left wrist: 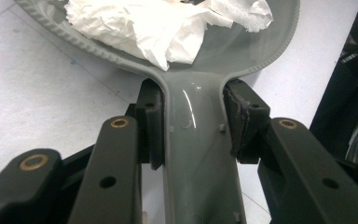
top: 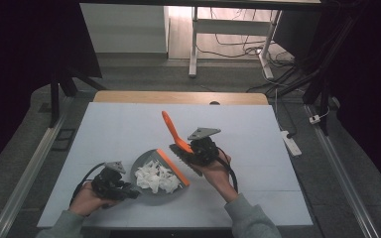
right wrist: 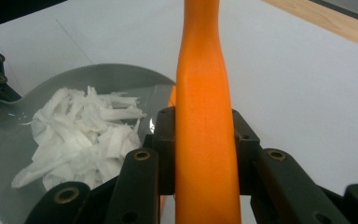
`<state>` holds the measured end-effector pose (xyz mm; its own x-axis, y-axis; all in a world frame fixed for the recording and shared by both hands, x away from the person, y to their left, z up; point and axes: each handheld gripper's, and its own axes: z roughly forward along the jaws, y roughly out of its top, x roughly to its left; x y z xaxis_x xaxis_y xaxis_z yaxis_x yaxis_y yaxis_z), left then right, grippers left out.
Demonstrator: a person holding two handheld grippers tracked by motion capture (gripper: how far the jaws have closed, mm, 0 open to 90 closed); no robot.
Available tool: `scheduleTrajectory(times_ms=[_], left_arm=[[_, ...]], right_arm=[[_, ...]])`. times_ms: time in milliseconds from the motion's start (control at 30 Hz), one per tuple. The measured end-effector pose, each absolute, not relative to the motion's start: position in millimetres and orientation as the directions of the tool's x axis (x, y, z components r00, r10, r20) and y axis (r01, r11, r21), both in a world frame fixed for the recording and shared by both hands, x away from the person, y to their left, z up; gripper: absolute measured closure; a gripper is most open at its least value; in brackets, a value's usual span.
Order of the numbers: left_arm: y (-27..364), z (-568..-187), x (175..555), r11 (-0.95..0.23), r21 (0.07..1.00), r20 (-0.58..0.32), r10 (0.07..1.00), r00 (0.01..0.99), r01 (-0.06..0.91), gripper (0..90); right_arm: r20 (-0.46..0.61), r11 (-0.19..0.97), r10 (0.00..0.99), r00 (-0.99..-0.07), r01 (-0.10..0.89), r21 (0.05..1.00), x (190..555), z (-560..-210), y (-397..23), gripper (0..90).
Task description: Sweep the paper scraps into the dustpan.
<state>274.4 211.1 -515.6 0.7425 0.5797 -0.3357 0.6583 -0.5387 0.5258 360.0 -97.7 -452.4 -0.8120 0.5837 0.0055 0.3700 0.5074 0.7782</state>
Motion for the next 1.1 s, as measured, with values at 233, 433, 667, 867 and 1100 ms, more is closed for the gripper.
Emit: scheduleTrajectory(times_ms=[233, 433, 667, 867, 1100], left_arm=[[212.7, -513.1, 272.7, -0.509, 0.551, -0.336, 0.590, 0.734, 0.661, 61.6], [214.4, -510.5, 270.5, -0.476, 0.574, -0.345, 0.597, 0.724, 0.666, 61.6], [217.9, -508.5, 268.6, -0.421, 0.590, -0.367, 0.620, 0.693, 0.689, 61.6], [221.5, -506.6, 266.1, -0.371, 0.607, -0.383, 0.638, 0.668, 0.703, 61.6], [221.5, -504.9, 263.1, -0.339, 0.622, -0.382, 0.656, 0.651, 0.706, 61.6]], right_arm=[[-0.009, 0.507, 0.588, -0.809, 0.360, 0.783, 356.2, -447.2, -115.6, 70.6], [-0.022, 0.507, 0.588, -0.809, 0.347, 0.789, 352.6, -442.6, -130.5, 70.6], [-0.023, 0.500, 0.602, -0.798, 0.354, 0.791, 349.5, -439.9, -152.3, 70.6], [-0.019, 0.504, 0.606, -0.795, 0.365, 0.783, 348.5, -441.5, -164.2, 70.6], [-0.020, 0.512, 0.600, -0.800, 0.365, 0.777, 346.4, -442.3, -173.3, 70.6]])
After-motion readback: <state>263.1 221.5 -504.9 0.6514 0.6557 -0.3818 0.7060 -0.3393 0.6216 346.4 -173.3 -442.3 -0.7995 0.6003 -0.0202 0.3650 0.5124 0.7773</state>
